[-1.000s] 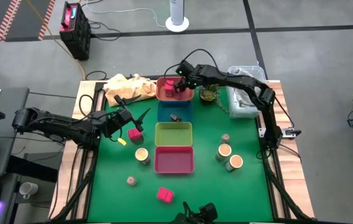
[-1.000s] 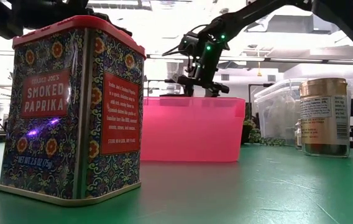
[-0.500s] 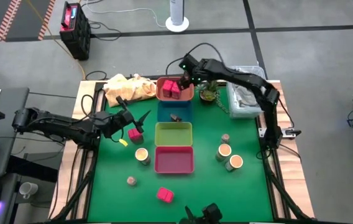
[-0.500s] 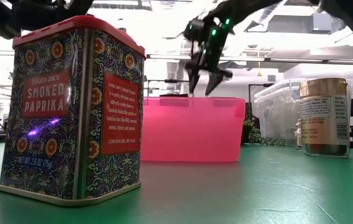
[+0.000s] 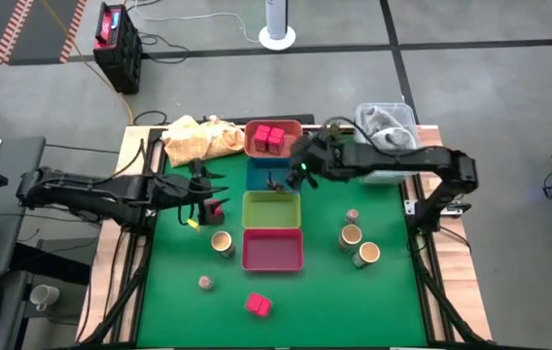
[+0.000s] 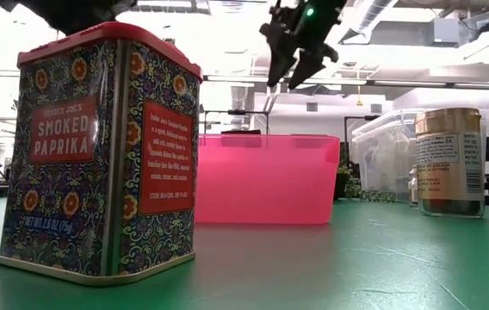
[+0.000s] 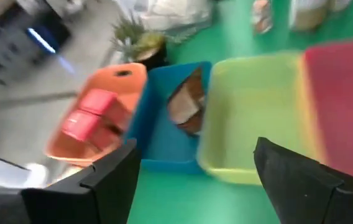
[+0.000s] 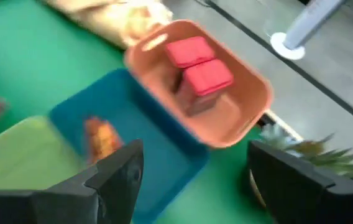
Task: Sort spices by type
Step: Put the top red seasoning can into the orange bin
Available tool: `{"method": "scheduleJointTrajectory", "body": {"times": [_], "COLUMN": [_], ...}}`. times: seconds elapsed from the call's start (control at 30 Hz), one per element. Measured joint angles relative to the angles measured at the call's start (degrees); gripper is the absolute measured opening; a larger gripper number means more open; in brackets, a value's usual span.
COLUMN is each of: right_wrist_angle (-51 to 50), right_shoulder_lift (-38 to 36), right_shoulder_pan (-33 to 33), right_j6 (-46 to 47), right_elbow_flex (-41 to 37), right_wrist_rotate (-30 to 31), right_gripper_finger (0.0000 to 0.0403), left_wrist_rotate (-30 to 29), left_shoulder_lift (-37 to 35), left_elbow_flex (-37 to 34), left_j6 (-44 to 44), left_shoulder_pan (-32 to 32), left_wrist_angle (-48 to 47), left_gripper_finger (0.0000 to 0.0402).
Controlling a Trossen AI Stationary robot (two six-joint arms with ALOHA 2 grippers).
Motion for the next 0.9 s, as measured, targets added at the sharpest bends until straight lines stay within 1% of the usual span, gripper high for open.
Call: {"method": "scheduleJointTrajectory", "body": {"times": [0.07, 0.13, 0.23, 0.33, 0.4, 0.5, 0.67, 0.9], "right_wrist_angle": [2.5, 4.0, 7.3, 10.8, 12.7, 13.7, 13.8, 13.9], "right_shoulder_lift": [-1.6, -2.7, -3.6, -4.0, -4.0, -4.0, -4.0, -4.0], "right_shoulder_pan": [2.1, 4.0, 6.8, 9.2, 10.3, 10.4, 10.1, 9.8], "right_j6": [0.3, 0.4, 0.3, -0.8, -1.2, -3.1, -3.1, -3.1], "right_elbow_flex": [-1.9, -3.5, -5.5, -8.3, -10.0, -10.9, -11.0, -11.1], "right_wrist_rotate": [0.1, 0.9, 4.4, 7.6, 8.2, 8.2, 8.2, 8.1], "right_gripper_finger": [0.0315, 0.0315, 0.0315, 0.0315, 0.0315, 0.0315, 0.0315, 0.0315], "left_wrist_rotate": [0.8, 1.1, 1.5, 1.8, 2.3, 2.7, 2.6, 2.5], "left_shoulder_lift": [0.0, 0.4, 1.1, 1.4, 2.4, 4.5, 8.6, 13.3], "left_elbow_flex": [2.6, 4.8, 6.9, 7.4, 7.1, 5.9, 4.5, 4.4], "left_j6": [-7.3, -12.5, -17.5, -23.5, -25.8, -27.2, -25.9, -22.9], "left_shoulder_pan": [-0.9, -1.8, -2.5, -2.4, -2.4, -2.4, -0.9, 1.8], "left_wrist_angle": [-4.5, -9.9, -19.3, -25.9, -28.8, -31.3, -30.5, -29.1], "left_gripper_finger": [0.0296, 0.0296, 0.0295, 0.0295, 0.0295, 0.0295, 0.0295, 0.0295]}}
